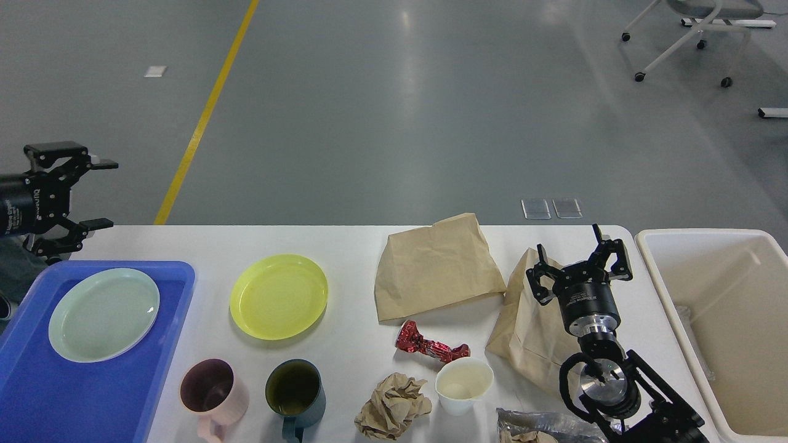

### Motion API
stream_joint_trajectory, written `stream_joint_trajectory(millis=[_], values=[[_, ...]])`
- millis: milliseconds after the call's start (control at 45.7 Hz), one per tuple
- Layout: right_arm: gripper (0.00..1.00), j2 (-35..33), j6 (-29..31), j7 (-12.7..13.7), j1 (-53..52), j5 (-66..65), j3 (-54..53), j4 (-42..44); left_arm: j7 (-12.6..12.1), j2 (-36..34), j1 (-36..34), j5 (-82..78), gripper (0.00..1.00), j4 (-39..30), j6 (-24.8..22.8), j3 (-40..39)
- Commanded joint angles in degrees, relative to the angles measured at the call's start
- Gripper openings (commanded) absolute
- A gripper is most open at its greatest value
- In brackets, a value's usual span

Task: Tidy desktop
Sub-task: 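Raise the left gripper up and away from the blue tray, then lower the left gripper onto the pink mug beside the tray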

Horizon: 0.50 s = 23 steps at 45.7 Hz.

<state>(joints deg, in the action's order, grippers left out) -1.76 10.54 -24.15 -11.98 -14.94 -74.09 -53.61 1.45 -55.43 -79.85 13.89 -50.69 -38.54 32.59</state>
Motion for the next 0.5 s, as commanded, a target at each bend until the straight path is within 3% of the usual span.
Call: stream_joint_trajectory(millis=[0,284,350,481], values=[[1.0,0.0,0.0,0.1,0.0,0.0,0.0,0.0,-0.7,5.6,-10.7,-0.5,0.97,-1.6,0.5,13.1],[1.0,0.0,0.0,0.0,0.0,0.0,0.0,0.0,-0.1,17.5,-37.4,-0.4,0.97,-13.4,-0.4,44.5],[1.0,0.0,0.0,0.0,0.0,0.0,0.0,0.0,0.0,23.4,-43.9,0.0,0.97,-18.1,-0.7,49.5],[1.0,0.0,0.0,0.1,0.0,0.0,0.0,0.0,-0.8,33.7,-50.0,-0.5,0.97,-24.8,-0.8,51.4]])
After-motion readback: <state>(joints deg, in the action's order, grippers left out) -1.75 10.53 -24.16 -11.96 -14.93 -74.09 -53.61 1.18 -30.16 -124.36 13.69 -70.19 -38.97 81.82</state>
